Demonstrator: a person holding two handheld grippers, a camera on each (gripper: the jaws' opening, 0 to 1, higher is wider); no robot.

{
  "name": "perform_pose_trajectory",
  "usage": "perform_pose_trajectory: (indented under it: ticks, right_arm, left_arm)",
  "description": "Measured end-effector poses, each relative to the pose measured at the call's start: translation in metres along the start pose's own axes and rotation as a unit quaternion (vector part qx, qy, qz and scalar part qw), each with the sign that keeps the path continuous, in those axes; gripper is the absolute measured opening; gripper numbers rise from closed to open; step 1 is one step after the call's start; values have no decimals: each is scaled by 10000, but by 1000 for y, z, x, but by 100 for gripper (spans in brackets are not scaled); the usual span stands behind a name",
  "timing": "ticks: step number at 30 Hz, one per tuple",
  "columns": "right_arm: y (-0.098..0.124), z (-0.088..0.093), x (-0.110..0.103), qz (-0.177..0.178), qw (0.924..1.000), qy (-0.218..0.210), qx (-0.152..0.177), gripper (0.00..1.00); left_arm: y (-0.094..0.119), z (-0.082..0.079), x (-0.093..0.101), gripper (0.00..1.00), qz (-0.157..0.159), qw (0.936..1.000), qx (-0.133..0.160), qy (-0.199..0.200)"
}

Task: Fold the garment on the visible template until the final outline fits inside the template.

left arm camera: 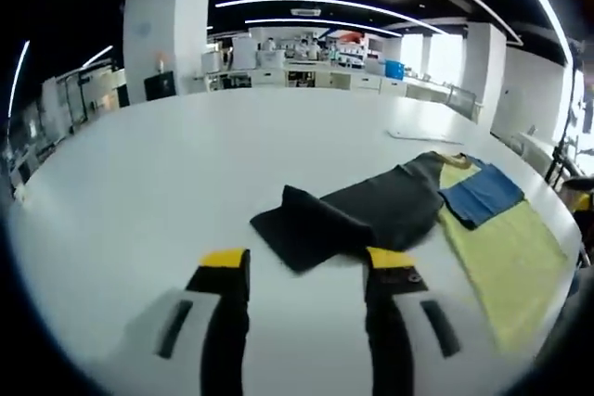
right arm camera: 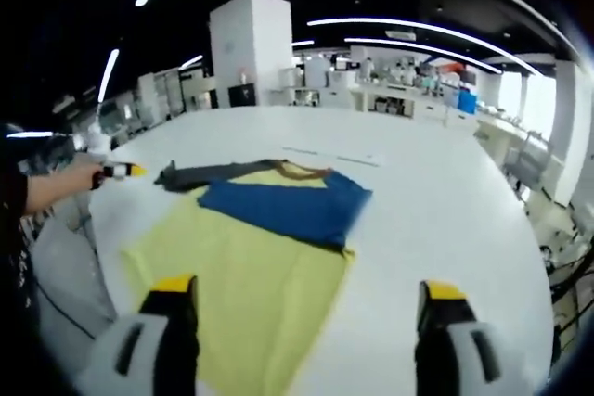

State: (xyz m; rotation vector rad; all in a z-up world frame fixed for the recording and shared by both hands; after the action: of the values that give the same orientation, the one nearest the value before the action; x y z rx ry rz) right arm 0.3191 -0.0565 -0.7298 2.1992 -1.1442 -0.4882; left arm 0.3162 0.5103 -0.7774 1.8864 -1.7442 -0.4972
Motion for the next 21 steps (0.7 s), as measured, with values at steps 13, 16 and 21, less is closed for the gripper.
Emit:
perform_pose_trajectory:
  ticks: [13, 16, 21]
  right_arm:
    - [8, 7, -7, 130, 9999, 94, 12, 100]
    - [9, 10, -11, 160, 9999, 34, 43, 100]
    - [10, 15, -17, 104, 9999, 63, -12, 100]
  left_arm:
    - [-24, 17, -20, 28, -600, 9958, -431, 536]
    - [-29, 14, -29, 24, -690, 9947, -306, 694]
    - [-36, 17, -18, 24, -579, 9954, -338, 682]
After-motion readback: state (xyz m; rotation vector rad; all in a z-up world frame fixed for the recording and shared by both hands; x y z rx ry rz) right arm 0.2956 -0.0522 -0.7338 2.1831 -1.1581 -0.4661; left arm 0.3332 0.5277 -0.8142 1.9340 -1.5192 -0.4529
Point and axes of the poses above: the point that each gripper's makers call its tool centre point, and the gripper's own axes: y roughly backward along the fingers, x roughly to its right, z roughly out of its underside, the point moved 3 cm from there along y, roughly backward along the fingers, and after that the axes turned 6 degrees about -x, right-handed, at the moved point
